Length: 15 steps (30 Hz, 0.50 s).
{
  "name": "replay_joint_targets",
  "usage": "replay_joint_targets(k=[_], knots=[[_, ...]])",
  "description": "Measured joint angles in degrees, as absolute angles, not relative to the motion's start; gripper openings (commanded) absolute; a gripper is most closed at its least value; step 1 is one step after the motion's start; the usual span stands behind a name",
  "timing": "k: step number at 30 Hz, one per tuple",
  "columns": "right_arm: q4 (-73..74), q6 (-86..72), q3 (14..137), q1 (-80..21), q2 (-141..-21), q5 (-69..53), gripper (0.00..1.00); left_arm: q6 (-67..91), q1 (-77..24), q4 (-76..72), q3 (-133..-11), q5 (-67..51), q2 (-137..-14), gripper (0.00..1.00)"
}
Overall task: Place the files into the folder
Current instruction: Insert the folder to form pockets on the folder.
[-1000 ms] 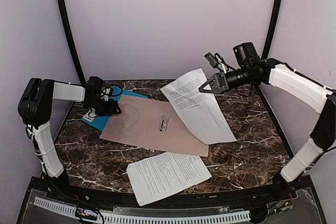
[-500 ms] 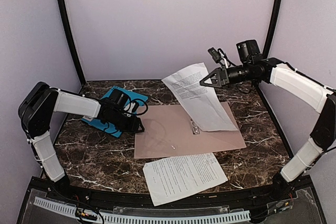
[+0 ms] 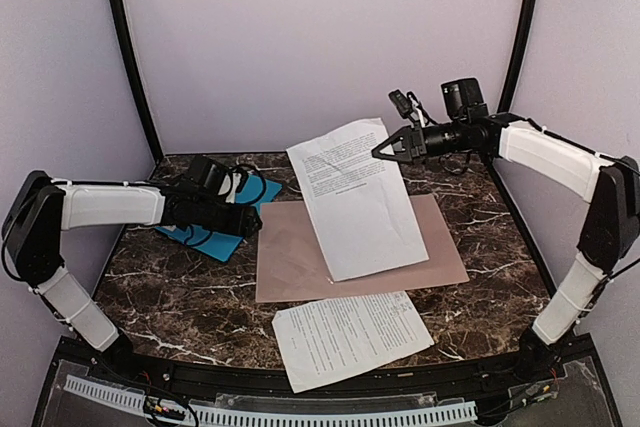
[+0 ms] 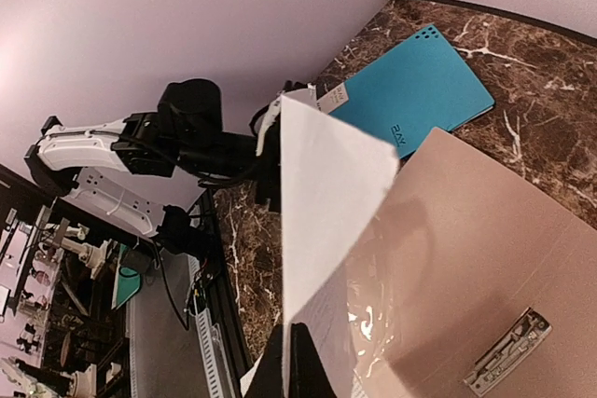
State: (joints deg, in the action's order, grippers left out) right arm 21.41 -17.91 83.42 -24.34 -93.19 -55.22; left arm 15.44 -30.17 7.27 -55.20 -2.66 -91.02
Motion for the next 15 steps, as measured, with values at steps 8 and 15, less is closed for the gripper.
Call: replay_joint_targets(k=[8,15], knots=[[20.6,-14.7,81.5,-20.9,-101.1,-52.4,0.0,15.2,-35.5,6.0,-52.2,-1.9,-88.8,0.73],[19.7,-11.4,81.4,-20.2,-101.9,-50.4,0.0,15.7,-37.8,5.4,-51.5,-1.6,-88.8,0.72]])
